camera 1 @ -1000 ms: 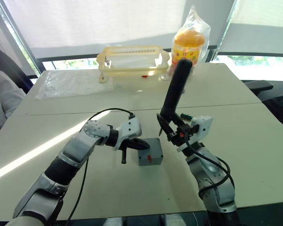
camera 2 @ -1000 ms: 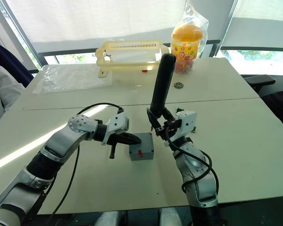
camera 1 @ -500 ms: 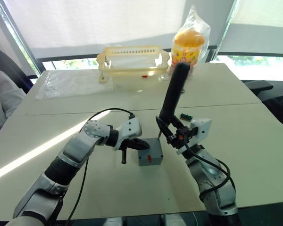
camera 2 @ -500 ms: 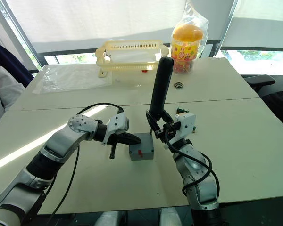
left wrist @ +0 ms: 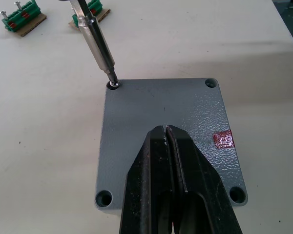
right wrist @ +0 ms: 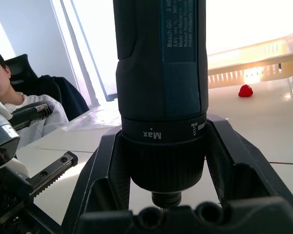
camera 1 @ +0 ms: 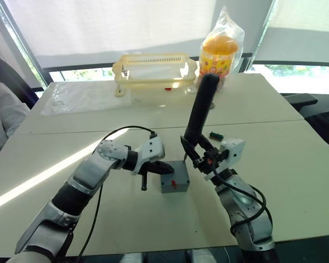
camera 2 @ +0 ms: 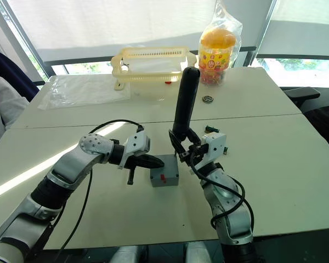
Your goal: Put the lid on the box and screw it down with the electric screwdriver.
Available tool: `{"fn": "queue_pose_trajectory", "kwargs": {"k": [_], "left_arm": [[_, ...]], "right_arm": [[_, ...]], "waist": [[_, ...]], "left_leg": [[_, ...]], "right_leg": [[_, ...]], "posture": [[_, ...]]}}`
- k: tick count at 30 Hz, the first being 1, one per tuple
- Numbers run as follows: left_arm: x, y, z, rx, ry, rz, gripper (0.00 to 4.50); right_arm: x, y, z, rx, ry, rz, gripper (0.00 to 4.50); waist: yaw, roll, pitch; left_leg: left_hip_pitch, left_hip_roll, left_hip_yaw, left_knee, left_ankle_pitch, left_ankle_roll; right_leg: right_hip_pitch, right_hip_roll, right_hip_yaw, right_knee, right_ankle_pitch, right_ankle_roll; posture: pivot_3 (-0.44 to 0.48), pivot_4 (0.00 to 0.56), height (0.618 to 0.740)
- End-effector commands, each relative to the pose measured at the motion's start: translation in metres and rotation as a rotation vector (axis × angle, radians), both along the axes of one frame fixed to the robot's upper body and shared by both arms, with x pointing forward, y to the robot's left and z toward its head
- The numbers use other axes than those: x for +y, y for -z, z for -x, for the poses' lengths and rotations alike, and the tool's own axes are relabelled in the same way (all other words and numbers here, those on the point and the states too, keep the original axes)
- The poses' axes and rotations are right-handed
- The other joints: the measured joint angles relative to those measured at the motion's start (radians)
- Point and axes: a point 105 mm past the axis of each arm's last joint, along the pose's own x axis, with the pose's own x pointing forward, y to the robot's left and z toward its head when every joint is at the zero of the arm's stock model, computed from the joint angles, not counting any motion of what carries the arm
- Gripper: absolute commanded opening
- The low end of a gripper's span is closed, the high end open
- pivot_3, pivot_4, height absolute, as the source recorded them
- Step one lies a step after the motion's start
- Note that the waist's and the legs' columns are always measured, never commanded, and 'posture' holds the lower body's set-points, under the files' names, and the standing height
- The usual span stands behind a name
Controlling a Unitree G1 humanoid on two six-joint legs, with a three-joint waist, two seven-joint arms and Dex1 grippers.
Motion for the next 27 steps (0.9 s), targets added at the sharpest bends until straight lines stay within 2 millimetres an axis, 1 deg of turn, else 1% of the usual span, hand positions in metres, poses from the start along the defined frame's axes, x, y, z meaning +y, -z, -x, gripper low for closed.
{"fn": "queue_pose_trajectory", "kwargs": {"k": [1,12,20,27], "left_arm": [[0.003,0.004,0.0,0.002,-0.015,-0.026,0.0],[0.002,0.005,0.001,0.008,-0.013,-0.026,0.0],[0.004,0.006,0.002,0.009,-0.012,-0.035,0.0],[0.004,0.007,0.003,0.002,-0.008,-0.038,0.0]], "right_arm": [[0.005,-0.005,0.003,-0.041,-0.023,0.005,1.71],[0.013,0.005,-0.001,-0.039,-0.049,0.041,1.71],[0.01,0.019,-0.001,-0.021,-0.049,0.121,1.71],[0.008,0.025,-0.001,-0.003,-0.041,0.127,1.71]], "waist": [[0.0,0.0,0.0],[0.0,-0.002,-0.001],[0.0,-0.003,-0.002],[0.0,-0.004,-0.003]], "left_leg": [[0.0,0.0,0.0,0.0,0.0,0.0],[0.002,0.0,0.0,0.0,0.0,0.0],[0.003,0.0,0.0,0.0,0.0,0.0],[0.005,0.0,0.0,-0.001,0.0,0.0]], "right_leg": [[0.0,0.0,0.0,0.0,0.0,0.0],[0.002,0.0,0.0,0.0,0.0,0.0],[0.002,0.0,0.0,0.0,0.0,0.0],[0.005,0.0,0.0,0.0,0.0,0.0]], "posture": [[0.0,0.15,0.74],[0.0,0.15,0.74],[0.0,0.15,0.74],[0.0,0.15,0.74]]}}
